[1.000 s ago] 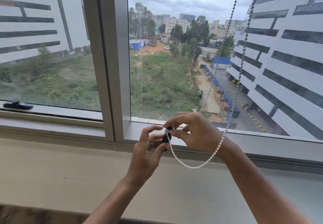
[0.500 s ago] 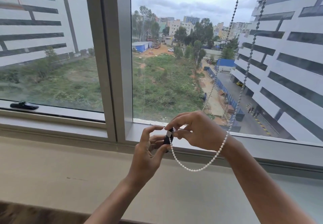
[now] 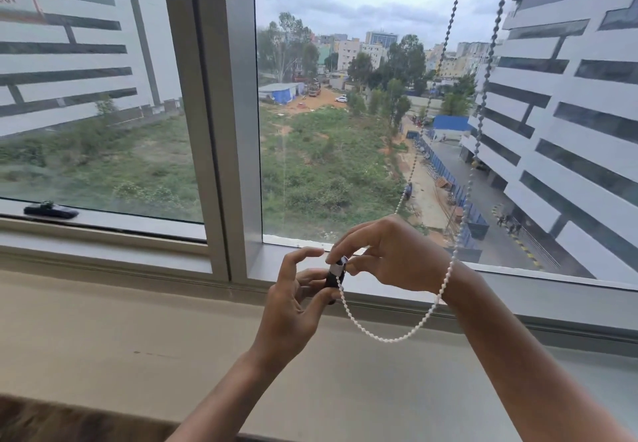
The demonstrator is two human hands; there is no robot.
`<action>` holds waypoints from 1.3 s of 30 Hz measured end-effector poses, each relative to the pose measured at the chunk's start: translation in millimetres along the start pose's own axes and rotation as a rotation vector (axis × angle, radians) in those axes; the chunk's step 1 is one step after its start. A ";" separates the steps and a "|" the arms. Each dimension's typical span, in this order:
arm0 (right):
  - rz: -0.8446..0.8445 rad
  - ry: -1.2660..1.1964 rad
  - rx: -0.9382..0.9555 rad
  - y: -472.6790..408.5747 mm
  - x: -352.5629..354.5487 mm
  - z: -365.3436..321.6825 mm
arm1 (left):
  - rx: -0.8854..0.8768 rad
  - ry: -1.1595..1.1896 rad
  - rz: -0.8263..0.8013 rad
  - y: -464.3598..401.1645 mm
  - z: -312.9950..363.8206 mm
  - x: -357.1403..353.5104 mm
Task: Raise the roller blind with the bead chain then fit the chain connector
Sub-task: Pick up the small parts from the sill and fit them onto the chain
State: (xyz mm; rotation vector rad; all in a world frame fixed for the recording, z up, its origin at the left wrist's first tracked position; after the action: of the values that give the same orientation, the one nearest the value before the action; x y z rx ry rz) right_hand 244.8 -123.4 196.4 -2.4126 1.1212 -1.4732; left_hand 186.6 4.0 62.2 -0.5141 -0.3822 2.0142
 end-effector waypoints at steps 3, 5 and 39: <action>-0.010 -0.011 -0.005 -0.8 0.3 1.2 | 0.006 0.003 0.004 0.2 -0.1 -0.2; -0.007 -0.001 0.009 -0.7 -0.6 -0.1 | 0.005 -0.001 0.008 0.0 -0.4 -0.1; 0.244 0.038 0.219 19.7 3.4 -21.7 | 0.026 0.070 0.032 4.9 22.2 -6.2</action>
State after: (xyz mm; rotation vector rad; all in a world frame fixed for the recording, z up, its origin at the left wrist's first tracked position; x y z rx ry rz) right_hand 217.8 -133.8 201.8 -2.0323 1.1479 -1.4804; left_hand 174.4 -4.9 80.3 -0.5758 -0.3069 2.0236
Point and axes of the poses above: each hand's wrist, its own y-axis away from the middle knuckle, its own x-axis out of the back of the hand, z = x × y, the point moved 8 cm from there along -y, towards the middle knuckle, and after that the axes turned 12 degrees about z, right-handed, at the moved point
